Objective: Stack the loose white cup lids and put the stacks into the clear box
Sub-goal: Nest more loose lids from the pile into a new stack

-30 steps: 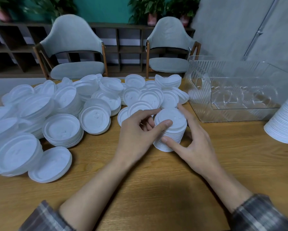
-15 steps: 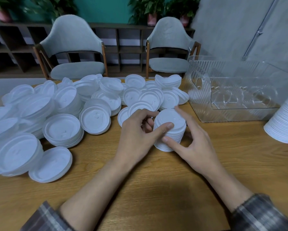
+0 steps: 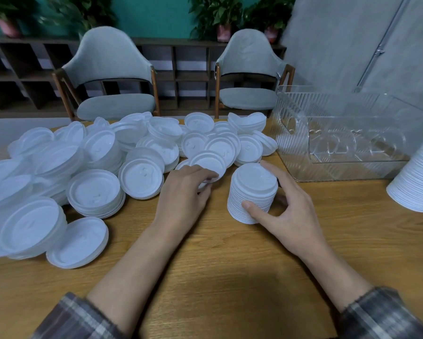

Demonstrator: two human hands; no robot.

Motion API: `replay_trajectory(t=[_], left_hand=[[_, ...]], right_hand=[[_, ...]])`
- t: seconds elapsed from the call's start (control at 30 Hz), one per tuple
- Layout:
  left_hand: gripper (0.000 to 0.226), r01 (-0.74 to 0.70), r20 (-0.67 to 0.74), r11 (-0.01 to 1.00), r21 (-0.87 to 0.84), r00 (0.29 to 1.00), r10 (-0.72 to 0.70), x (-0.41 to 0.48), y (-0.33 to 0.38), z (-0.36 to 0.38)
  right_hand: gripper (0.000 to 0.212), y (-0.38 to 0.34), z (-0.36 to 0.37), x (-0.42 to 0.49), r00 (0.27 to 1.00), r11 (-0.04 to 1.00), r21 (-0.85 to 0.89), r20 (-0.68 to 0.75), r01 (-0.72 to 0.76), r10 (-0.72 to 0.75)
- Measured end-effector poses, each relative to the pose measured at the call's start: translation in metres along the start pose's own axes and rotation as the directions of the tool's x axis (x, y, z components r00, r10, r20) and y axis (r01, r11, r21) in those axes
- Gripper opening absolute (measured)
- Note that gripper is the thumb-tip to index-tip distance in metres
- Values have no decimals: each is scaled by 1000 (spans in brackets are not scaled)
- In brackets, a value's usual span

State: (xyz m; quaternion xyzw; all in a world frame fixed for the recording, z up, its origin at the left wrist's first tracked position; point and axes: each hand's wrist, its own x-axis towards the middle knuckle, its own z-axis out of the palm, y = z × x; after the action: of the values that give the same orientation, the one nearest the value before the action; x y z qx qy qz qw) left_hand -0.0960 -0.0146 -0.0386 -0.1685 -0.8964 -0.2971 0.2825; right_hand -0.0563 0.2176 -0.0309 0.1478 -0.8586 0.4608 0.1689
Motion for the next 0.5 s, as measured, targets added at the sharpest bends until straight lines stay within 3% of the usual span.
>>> replay_trajectory(t=[0.1, 0.23, 0.37, 0.5], left_hand=[[28, -18, -51, 999, -33, 999, 16, 0, 3, -3], [31, 70, -129, 963, -259, 986, -107, 0, 17, -12], [33, 209, -82, 777, -593, 945, -317, 4, 36, -23], [31, 279, -32, 584, -762, 885, -465, 9, 42, -31]], right_hand=[[81, 0, 0, 0, 1000, 1000, -7, 7, -2, 2], [81, 0, 0, 0, 1000, 1000, -18, 8, 3, -3], [81, -1, 0, 1, 1000, 1000, -24, 9, 10, -10], [78, -2, 1, 2, 1000, 1000, -10, 7, 9, -9]])
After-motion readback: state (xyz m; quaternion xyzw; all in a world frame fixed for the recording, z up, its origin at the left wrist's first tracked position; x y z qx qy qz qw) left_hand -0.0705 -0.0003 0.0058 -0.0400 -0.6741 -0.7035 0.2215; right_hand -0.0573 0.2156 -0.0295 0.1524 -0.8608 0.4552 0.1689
